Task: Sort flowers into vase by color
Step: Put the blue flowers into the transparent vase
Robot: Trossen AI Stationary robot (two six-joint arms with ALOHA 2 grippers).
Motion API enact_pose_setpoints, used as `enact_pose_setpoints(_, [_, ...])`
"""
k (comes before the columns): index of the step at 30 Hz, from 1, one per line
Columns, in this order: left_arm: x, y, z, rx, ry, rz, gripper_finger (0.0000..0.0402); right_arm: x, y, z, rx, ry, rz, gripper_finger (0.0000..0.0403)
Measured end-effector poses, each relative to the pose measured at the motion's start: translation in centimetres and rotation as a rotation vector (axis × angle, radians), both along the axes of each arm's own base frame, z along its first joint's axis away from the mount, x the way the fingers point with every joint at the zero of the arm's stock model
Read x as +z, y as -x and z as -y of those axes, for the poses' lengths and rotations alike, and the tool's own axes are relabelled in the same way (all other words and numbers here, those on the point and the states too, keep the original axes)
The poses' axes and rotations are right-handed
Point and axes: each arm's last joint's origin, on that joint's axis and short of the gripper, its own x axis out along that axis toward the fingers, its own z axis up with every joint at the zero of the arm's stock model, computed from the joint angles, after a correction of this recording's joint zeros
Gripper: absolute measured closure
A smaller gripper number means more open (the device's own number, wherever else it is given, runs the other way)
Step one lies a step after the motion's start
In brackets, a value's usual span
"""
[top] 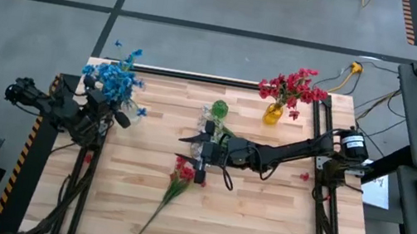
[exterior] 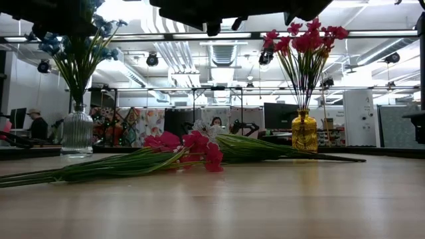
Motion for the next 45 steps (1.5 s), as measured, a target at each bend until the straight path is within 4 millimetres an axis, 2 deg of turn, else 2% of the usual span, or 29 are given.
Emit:
enact_pose_setpoints(8, [-0.4, 0.0, 0.0, -0.001, 0.012, -0.001, 0.0401, 1.4, 0.8, 0.1, -0.010, 0.004, 0.001, 0.0199])
enact_pose_setpoints(14, [-0.7, 0.0, 0.0, 0.000, 0.037, 0.016, 0.0401, 2.5, 1.7, 0.7, -0.161, -0.003, -0.029, 0.0200])
enact_pose_setpoints(18, [-0.7, 0.0, 0.0, 0.002, 0.038, 0.015, 0.0401, 3.4, 2.2, 1.0, -0.178, 0.003, -0.023, 0.0200])
enact_pose_setpoints(21, [-0.7, 0.0, 0.0, 0.002, 0.040, 0.016, 0.0401, 4.7, 2.8, 1.7, -0.197, -0.013, -0.003, 0.0200])
enact_pose_setpoints(25, [-0.8, 0.0, 0.0, 0.001, 0.048, 0.022, 0.0401, 6.1, 3.1, 3.2, -0.241, -0.015, -0.059, 0.0200])
enact_pose_setpoints(29, [-1.2, 0.0, 0.0, 0.002, 0.051, 0.009, 0.0401, 6.4, 3.0, 4.9, -0.284, 0.028, -0.069, 0.0200])
enact_pose_setpoints(34, [-1.6, -0.1, 0.0, 0.017, 0.070, 0.013, 0.0401, 6.3, 3.1, 7.1, -0.343, -0.052, -0.063, 0.0200])
enact_pose_setpoints(39, [-1.6, -0.1, 0.0, 0.019, 0.080, 0.027, 0.0401, 5.5, 2.7, 7.4, -0.344, -0.066, -0.082, 0.0200])
enact_pose_setpoints(45, [-1.7, -0.1, 0.0, 0.027, 0.095, 0.047, 0.0401, 5.5, 2.7, 7.5, -0.349, -0.065, -0.081, 0.0199])
